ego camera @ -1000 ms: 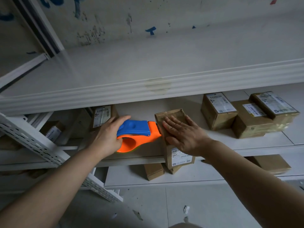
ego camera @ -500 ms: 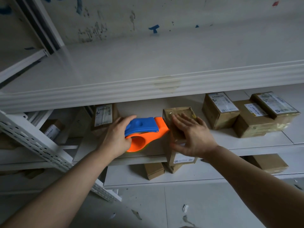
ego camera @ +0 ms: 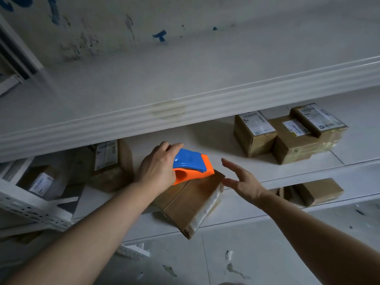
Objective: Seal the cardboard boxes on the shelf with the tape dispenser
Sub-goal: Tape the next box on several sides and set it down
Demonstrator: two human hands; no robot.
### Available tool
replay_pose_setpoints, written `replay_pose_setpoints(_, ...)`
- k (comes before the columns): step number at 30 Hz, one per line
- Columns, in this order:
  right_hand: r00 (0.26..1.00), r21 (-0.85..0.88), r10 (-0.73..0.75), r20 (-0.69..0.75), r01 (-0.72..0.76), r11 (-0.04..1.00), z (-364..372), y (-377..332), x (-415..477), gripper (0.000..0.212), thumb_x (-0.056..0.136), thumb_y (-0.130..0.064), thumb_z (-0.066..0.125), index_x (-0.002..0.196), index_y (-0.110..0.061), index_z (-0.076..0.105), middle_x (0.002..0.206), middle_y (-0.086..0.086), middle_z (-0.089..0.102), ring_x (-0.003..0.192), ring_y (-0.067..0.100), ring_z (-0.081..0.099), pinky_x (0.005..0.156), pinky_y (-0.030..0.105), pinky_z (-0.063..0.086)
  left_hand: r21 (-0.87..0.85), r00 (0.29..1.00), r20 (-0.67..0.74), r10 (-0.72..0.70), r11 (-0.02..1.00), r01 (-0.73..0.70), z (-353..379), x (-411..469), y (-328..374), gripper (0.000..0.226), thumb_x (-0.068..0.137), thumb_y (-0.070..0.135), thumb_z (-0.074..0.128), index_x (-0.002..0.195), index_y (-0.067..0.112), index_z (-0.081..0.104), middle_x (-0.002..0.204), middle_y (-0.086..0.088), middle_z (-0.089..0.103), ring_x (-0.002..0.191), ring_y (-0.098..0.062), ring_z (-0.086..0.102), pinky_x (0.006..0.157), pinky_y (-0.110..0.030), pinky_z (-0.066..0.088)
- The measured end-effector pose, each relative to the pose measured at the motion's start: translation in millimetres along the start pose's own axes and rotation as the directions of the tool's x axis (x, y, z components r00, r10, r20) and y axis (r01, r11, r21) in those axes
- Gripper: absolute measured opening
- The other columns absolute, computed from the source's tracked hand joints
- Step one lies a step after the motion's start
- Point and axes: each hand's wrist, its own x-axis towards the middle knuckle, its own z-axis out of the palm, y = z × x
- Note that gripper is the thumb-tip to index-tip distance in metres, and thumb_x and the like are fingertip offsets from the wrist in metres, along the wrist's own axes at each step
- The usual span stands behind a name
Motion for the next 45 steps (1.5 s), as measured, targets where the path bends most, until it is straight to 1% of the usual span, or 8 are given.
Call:
replay_pose_setpoints(4, 0.997, -0.207, -0.025, -0.076, 0.008, 0.978, 12, -14, 18, 0.034, 0.085, -0.032, 0.069, 0.115, -0.017, 0.065, 0.110, 0.001, 0.065, 0.102, 0.018, 0.060, 0.085, 0.028, 0.046, -0.014, 1.000, -0.001, -0.020, 1.000, 0.020, 2, 6, 1, 0.073, 0.081, 0.001, 0.057, 0.145, 0.029, 0.035, 0.131, 0.000, 0.045, 0.119, -0.024, 0.049, 0.091, -0.039, 0.048)
replay_pose_setpoints(8, 0.980, -0.125, 0.069, -0.188, -0.094, 0.988, 14, -15, 21, 0.009, 0.085, -0.024, 0.065, 0.082, -0.018, 0.060, 0.089, 0.001, 0.061, 0.080, 0.017, 0.055, 0.066, 0.028, 0.042, -0.082, 0.998, -0.035, -0.061, 0.995, 0.058, -1, 9, -9, 0.074, 0.077, -0.004, 0.055, 0.142, 0.030, 0.041, 0.129, 0.000, 0.048, 0.115, -0.024, 0.052, 0.088, -0.039, 0.049)
replay_pose_setpoints(17, 0.842, -0.094, 0.166, -0.513, -0.247, 0.964, 23, -6, 18, 0.023, 0.094, -0.029, 0.049, 0.089, -0.009, 0.059, 0.095, 0.008, 0.059, 0.088, 0.028, 0.059, 0.070, 0.030, 0.040, -0.020, 0.999, 0.024, 0.025, 0.999, -0.025, 9, 21, 19, 0.079, 0.078, 0.006, 0.063, 0.147, 0.029, 0.030, 0.135, -0.002, 0.042, 0.121, -0.025, 0.049, 0.095, -0.039, 0.047)
replay_pose_setpoints(21, 0.898, -0.102, 0.141, -0.417, -0.200, 0.975, 11, -7, 17, 0.031, 0.087, -0.032, 0.060, 0.114, -0.017, 0.053, 0.117, 0.005, 0.055, 0.110, 0.024, 0.054, 0.086, 0.034, 0.044, -0.070, 0.999, 0.045, -0.018, 0.997, 0.021, 5, 25, 11, 0.089, 0.074, 0.001, 0.063, 0.149, 0.030, 0.025, 0.133, -0.004, 0.043, 0.118, -0.025, 0.050, 0.092, -0.037, 0.048)
replay_pose_setpoints(24, 0.991, -0.118, -0.069, -0.114, 0.055, 0.991, 4, -15, 17, 0.098, 0.069, -0.026, 0.082, 0.148, -0.017, 0.024, 0.146, 0.007, 0.032, 0.135, 0.023, 0.031, 0.110, 0.035, 0.032, -0.075, 0.999, 0.038, -0.032, 0.997, 0.035, 5, 21, -1, 0.085, 0.075, 0.000, 0.060, 0.147, 0.031, 0.028, 0.129, -0.005, 0.046, 0.117, -0.027, 0.051, 0.092, -0.040, 0.049)
replay_pose_setpoints(28, 0.997, -0.207, -0.069, 0.022, 0.072, 0.976, 17, -16, 29, 0.131, 0.058, -0.045, 0.088, 0.152, -0.025, 0.000, 0.154, 0.002, 0.026, 0.138, 0.025, 0.032, 0.112, 0.043, 0.033, -0.072, 0.999, 0.047, -0.027, 0.997, 0.030, 10, 16, 4, 0.083, 0.079, 0.000, 0.059, 0.147, 0.033, 0.025, 0.129, -0.005, 0.047, 0.116, -0.027, 0.051, 0.090, -0.040, 0.049)
replay_pose_setpoints(34, 0.984, -0.206, 0.151, 0.099, -0.128, 0.970, 15, -18, 33, 0.138, 0.068, -0.042, 0.083, 0.146, -0.024, -0.030, 0.159, 0.007, 0.020, 0.139, 0.030, 0.033, 0.108, 0.039, 0.038, -0.095, 0.992, -0.018, -0.125, 0.988, 0.123, -2, 9, -29, 0.082, 0.074, 0.005, 0.057, 0.144, 0.039, 0.032, 0.129, -0.004, 0.052, 0.113, -0.030, 0.055, 0.091, -0.041, 0.049)
replay_pose_setpoints(45, 0.969, -0.179, 0.222, 0.109, -0.200, 0.963, 12, -25, 40, 0.142, 0.065, -0.038, 0.086, 0.143, -0.034, -0.032, 0.152, 0.012, 0.027, 0.127, 0.036, 0.045, 0.099, 0.049, 0.047, -0.082, 0.949, -0.002, -0.314, 0.946, 0.313, -14, -64, -128, 0.080, 0.076, 0.005, 0.062, 0.143, 0.039, 0.033, 0.129, -0.010, 0.054, 0.104, -0.035, 0.057, 0.078, -0.045, 0.052)
